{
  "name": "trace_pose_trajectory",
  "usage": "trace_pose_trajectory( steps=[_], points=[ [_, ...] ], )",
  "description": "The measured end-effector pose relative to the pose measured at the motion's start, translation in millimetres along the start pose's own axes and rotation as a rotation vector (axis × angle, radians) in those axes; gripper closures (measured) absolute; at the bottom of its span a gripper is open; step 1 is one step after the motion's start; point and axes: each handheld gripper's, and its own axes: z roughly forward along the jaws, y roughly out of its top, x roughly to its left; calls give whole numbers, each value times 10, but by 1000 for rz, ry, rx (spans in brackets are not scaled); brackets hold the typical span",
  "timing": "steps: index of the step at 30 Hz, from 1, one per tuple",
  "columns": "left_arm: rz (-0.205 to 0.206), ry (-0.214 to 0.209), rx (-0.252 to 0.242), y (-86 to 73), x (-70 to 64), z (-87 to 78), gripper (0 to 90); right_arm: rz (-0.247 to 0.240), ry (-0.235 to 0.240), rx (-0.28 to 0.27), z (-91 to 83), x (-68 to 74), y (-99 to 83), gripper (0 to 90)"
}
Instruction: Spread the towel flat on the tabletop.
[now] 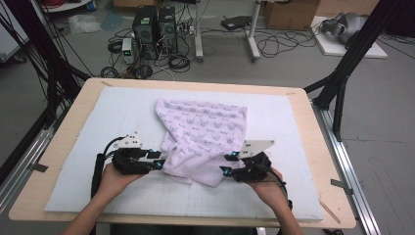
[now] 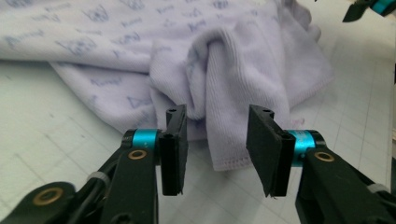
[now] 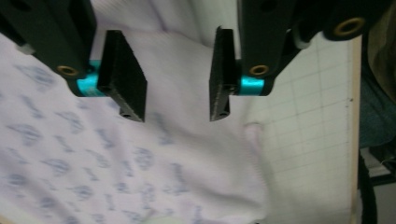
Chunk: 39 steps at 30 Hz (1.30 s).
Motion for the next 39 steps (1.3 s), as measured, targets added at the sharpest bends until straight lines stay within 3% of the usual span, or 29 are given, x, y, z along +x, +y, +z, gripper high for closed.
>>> trace_pose_trajectory(
  steps=[3, 7, 11, 14, 18, 23, 26, 28, 31, 33, 36, 37, 39],
  points=[
    [4, -24, 37, -28, -24, 143, 558, -23, 28, 40, 217, 88, 11, 528],
    [10, -39, 58, -31, -26, 284, 575, -31, 38, 133, 509, 87, -65, 555],
    [67, -48, 74, -34, -64, 344, 839, -40, 33, 151, 599, 114, -114, 699],
    [70, -44, 56, -28, -81, 297, 854, -37, 54, 158, 573, 112, -117, 863],
    [66, -33, 1, 13, -124, 97, 860, -19, 84, 145, 433, 116, -108, 876],
    [89, -26, -55, 118, -208, -275, 860, -26, 74, 44, 62, 240, -21, 876],
    [106, -71, -78, 205, -296, -413, 856, -27, 79, -1, -158, 310, 15, 876],
    [115, -118, -74, 246, -348, -419, 773, -44, 68, -11, -293, 360, 30, 876],
    [117, -135, -74, 235, -347, -375, 646, -44, 49, 5, -476, 397, -35, 876],
    [103, -131, -67, 193, -309, -318, 639, -36, 35, 45, -564, 398, -144, 876],
    [77, -132, -61, 121, -265, -195, 641, 7, 77, 105, -618, 344, -362, 855],
    [73, -133, -51, 100, -250, -145, 644, 17, 97, 105, -623, 320, -426, 821],
    [65, -139, -21, 58, -233, -30, 656, 42, 90, 76, -631, 277, -498, 766]
  ],
)
